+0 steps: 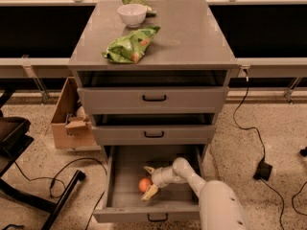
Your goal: Pick orange from bottom drawer and place on counter
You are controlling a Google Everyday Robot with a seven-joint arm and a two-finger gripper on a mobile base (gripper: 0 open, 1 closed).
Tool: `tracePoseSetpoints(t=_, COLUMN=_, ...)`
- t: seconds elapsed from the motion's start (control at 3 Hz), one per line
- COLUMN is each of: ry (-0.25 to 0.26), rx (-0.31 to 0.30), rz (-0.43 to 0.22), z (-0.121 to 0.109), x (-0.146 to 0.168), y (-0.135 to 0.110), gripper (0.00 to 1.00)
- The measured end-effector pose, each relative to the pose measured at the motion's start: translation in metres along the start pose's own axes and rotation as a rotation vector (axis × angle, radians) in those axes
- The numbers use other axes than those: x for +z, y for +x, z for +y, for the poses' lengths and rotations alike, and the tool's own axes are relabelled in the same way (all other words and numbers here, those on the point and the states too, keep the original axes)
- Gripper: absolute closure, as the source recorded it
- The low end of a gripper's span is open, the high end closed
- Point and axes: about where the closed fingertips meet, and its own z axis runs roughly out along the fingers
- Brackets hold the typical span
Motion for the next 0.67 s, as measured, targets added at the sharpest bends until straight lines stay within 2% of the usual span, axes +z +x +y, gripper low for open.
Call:
tracePoseSetpoints(t=0.33, ry=-0.015, rx=-0.011, rz=0.051, z=0.0006, x=0.0035, y=0.0064, gripper=0.18)
tracePoseSetpoints(t=0.67, ry=-0.024, rx=-0.014, rz=0.074, z=0.0020, x=0.0037, y=0.0096, gripper=0.42)
